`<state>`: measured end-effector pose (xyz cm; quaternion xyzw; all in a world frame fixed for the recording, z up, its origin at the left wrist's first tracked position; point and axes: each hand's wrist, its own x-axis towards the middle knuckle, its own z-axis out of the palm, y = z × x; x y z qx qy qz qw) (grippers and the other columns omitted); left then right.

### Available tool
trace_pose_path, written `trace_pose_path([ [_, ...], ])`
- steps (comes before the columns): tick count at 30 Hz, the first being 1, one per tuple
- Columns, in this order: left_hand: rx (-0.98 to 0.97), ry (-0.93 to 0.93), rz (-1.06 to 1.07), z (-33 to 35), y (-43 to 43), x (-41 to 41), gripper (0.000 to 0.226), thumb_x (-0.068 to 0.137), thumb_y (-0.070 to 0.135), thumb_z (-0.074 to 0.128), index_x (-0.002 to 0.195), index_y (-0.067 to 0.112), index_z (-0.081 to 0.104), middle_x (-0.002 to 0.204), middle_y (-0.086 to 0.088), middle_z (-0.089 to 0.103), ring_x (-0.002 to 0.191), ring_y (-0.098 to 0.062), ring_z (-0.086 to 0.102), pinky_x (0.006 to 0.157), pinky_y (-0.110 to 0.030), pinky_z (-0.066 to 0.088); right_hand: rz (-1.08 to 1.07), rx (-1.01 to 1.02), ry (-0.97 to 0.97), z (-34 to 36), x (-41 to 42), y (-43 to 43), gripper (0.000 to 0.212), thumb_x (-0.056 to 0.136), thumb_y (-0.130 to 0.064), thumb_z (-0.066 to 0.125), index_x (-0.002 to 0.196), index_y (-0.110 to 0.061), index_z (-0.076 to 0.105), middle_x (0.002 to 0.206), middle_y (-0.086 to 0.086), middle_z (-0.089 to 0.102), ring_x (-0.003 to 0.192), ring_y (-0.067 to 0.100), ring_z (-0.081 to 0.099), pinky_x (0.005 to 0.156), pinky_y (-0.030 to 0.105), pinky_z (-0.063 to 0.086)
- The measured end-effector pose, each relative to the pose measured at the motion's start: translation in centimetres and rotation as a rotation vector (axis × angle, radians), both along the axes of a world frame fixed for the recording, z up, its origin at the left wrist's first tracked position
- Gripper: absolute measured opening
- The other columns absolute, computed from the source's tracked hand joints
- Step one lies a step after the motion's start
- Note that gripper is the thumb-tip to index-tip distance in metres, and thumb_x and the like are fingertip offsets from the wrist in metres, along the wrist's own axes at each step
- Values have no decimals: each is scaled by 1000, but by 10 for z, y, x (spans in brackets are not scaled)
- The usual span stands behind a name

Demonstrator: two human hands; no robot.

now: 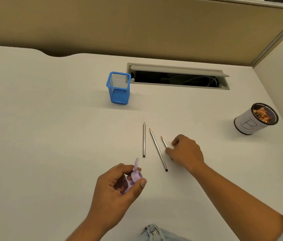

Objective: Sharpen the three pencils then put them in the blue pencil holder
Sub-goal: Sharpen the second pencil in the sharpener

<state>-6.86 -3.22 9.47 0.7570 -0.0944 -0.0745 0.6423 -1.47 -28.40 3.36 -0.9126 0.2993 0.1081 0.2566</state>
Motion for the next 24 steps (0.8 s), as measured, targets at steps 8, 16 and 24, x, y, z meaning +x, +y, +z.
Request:
trace_pose_path([
  [8, -1, -51, -30, 20, 5, -6, 18, 74, 45, 75, 88, 34, 73, 84, 8, 74, 66, -16, 64, 61, -29, 57, 4, -61, -112, 15, -12, -3, 10, 71, -35, 66, 74, -25, 64, 73, -8, 68, 66, 17, 63, 58, 28, 50],
  [16, 70, -213, -30, 50, 20, -7, 18, 74, 38, 76, 86, 26, 72, 78, 9, 69, 54, -5, 49, 49, -17, 42, 160, 652, -432, 141, -81, 16, 19, 81, -9, 66, 85, -25, 74, 73, 5, 76, 60, 12, 68, 50, 20, 49],
  [24, 65, -289, -95, 68, 20, -12, 21, 75, 37, 78, 87, 21, 73, 78, 9, 67, 62, -11, 55, 52, -16, 43, 316, 584, -503, 182, -114, 50, 17, 79, -20, 71, 87, -33, 78, 76, 1, 76, 64, 19, 65, 55, 18, 49],
])
